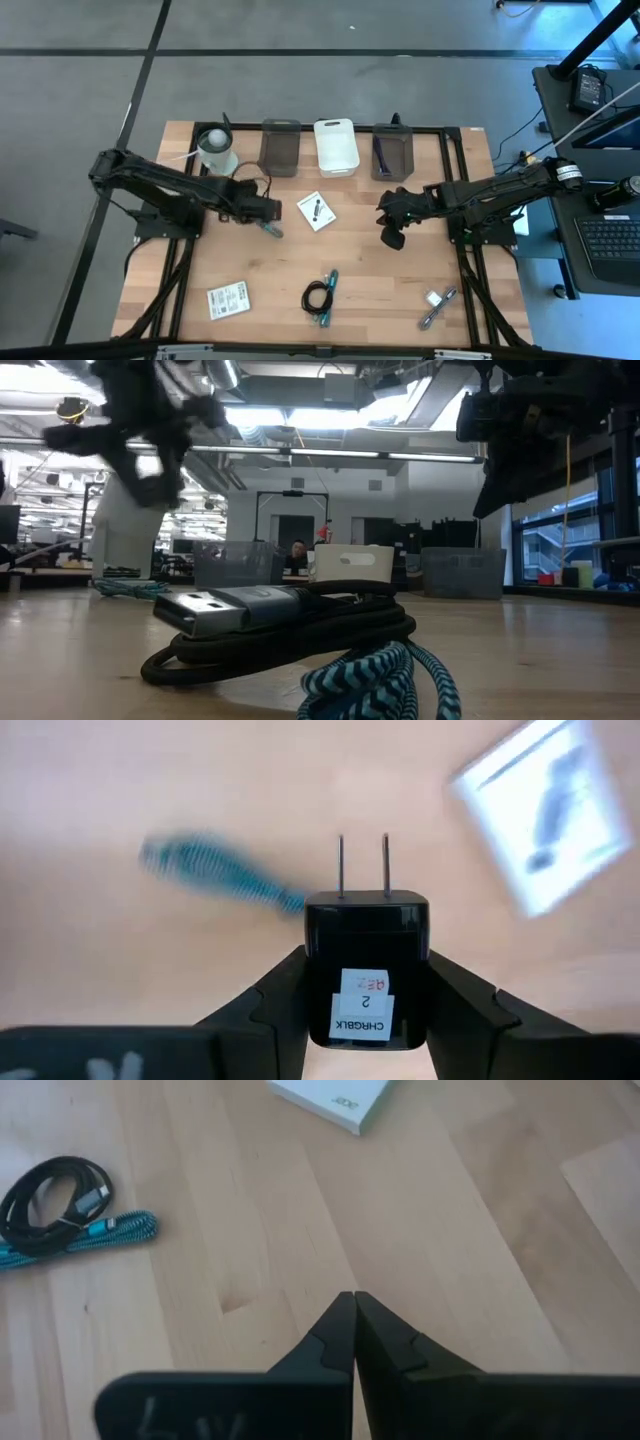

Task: Pick and place items into bin
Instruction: Put the black charger adapter into the white bin

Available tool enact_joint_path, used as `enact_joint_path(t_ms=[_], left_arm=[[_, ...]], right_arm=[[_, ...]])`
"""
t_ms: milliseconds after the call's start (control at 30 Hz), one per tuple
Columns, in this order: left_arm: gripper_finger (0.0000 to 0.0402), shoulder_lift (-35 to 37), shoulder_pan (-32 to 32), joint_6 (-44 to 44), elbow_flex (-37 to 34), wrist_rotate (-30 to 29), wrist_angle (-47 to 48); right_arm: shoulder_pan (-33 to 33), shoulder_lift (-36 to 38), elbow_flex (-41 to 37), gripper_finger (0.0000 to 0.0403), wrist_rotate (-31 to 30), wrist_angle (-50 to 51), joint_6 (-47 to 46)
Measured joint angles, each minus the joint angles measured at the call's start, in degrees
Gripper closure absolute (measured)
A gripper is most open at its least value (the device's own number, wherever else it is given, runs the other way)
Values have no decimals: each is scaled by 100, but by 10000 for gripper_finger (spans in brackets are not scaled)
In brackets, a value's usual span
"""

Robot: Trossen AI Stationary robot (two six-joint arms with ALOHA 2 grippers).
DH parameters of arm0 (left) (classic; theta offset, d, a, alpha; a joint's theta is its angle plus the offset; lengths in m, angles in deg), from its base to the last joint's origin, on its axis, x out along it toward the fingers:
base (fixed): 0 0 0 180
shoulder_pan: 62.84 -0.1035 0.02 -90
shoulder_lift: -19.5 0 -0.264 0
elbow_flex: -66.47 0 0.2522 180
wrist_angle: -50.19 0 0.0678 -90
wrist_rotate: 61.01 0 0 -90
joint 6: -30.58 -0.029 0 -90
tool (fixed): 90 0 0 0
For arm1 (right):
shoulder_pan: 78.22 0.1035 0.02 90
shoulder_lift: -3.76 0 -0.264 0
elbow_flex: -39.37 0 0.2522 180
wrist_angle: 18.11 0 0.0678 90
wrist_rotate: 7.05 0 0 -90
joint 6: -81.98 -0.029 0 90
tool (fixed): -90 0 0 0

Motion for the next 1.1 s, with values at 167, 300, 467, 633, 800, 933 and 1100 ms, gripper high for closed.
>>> enact_joint_path(t_ms=[167,300,467,633,800,933,1100], left_arm=[[257,347,-570,-1702,295,-505,-229],[257,397,-1271,-3586,479,-467,-994],[257,67,-2332,-5444,789,421,-2199],[257,-766,-3221,-6762,1554,1416,-2305],[257,-1637,-3739,-8018,2521,1887,-1775],[257,-2322,-3939,-8929,3233,2042,-1484],[257,-3308,-4013,-9697,4084,2235,-1377]], right_arm=[[-4,0,0,394,-33,-130,-163],[-7,0,0,394,-303,-281,-354],[-16,0,0,394,-615,-454,-794],[-17,2,2,394,-781,-581,-1208],[-17,2,2,394,-1047,-577,-1701],[-17,2,2,394,-1217,-581,-1843],[-17,2,2,394,-1426,-612,-2090]])
